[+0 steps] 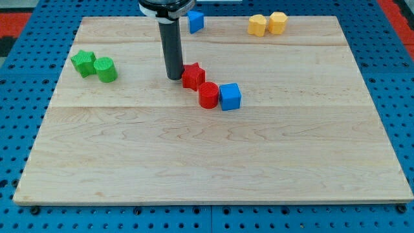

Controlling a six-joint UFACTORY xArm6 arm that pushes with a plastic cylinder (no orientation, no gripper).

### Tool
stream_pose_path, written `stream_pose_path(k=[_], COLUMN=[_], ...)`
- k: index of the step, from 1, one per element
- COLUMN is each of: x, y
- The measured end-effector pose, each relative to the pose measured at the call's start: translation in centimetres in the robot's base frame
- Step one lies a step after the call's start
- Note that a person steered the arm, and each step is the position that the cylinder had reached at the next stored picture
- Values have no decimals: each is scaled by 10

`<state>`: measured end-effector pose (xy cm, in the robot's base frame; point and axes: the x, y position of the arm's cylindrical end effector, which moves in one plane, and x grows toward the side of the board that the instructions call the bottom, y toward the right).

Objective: Nudge the red circle and the blue cube up a bit

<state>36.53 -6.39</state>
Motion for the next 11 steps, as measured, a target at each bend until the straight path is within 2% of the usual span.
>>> stream_pose_path(k=[1,2,3,11], x=[33,65,79,81], y=[-40,-39,-39,18])
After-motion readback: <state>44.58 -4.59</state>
